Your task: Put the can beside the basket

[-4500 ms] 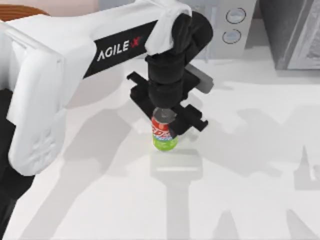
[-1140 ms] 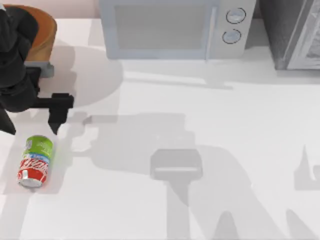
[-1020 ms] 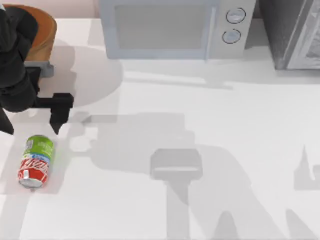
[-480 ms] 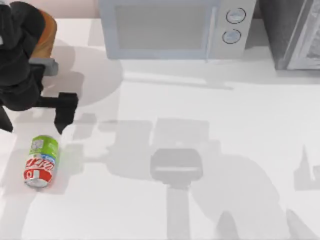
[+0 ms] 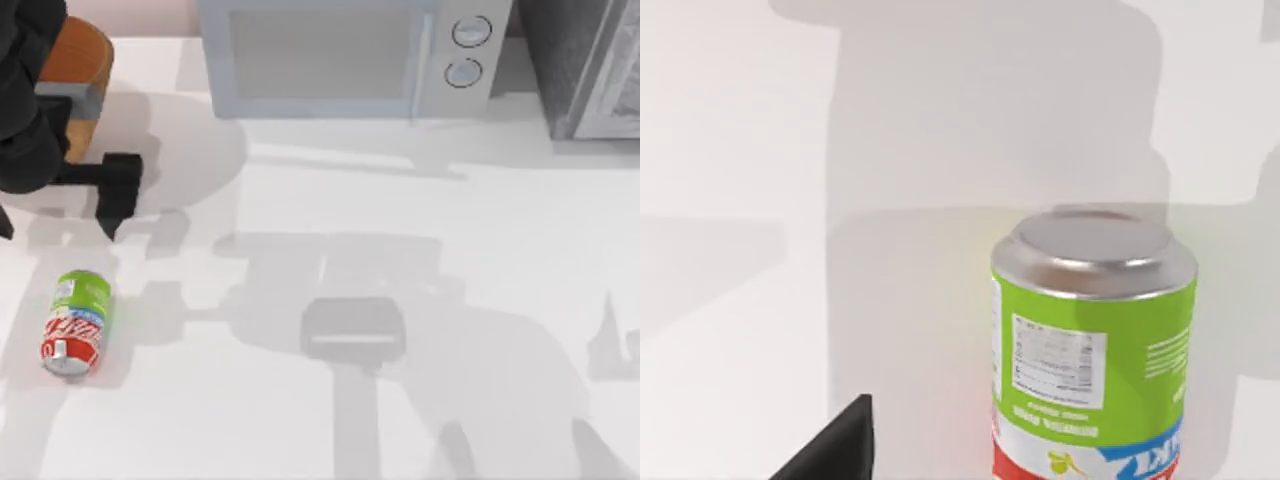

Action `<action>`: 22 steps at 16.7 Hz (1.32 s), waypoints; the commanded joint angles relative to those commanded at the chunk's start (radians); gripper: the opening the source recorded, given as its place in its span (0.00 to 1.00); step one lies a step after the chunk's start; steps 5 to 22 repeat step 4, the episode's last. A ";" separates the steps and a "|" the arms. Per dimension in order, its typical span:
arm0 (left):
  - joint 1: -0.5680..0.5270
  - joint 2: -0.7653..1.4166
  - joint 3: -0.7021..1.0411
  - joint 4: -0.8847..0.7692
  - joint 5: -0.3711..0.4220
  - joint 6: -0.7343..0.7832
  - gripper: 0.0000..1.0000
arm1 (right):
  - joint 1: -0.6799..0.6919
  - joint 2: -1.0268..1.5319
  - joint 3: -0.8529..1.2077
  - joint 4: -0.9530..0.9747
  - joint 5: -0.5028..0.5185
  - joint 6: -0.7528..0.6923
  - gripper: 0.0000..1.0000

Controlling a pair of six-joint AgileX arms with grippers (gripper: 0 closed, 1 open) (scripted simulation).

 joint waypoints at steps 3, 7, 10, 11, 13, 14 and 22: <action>0.013 0.042 0.042 -0.049 0.013 0.005 1.00 | 0.000 0.000 0.000 0.000 0.000 0.000 1.00; 0.014 0.044 0.043 -0.052 0.014 0.005 1.00 | 0.000 0.000 0.000 0.000 0.000 0.000 1.00; 0.014 0.044 0.043 -0.052 0.014 0.005 1.00 | 0.000 0.000 0.000 0.000 0.000 0.000 1.00; 0.014 0.044 0.043 -0.052 0.014 0.005 1.00 | 0.000 0.000 0.000 0.000 0.000 0.000 1.00; 0.014 0.044 0.043 -0.052 0.014 0.005 1.00 | 0.000 0.000 0.000 0.000 0.000 0.000 1.00; 0.014 0.044 0.043 -0.052 0.014 0.005 1.00 | 0.000 0.000 0.000 0.000 0.000 0.000 1.00; 0.014 0.044 0.043 -0.052 0.014 0.005 1.00 | 0.000 0.000 0.000 0.000 0.000 0.000 1.00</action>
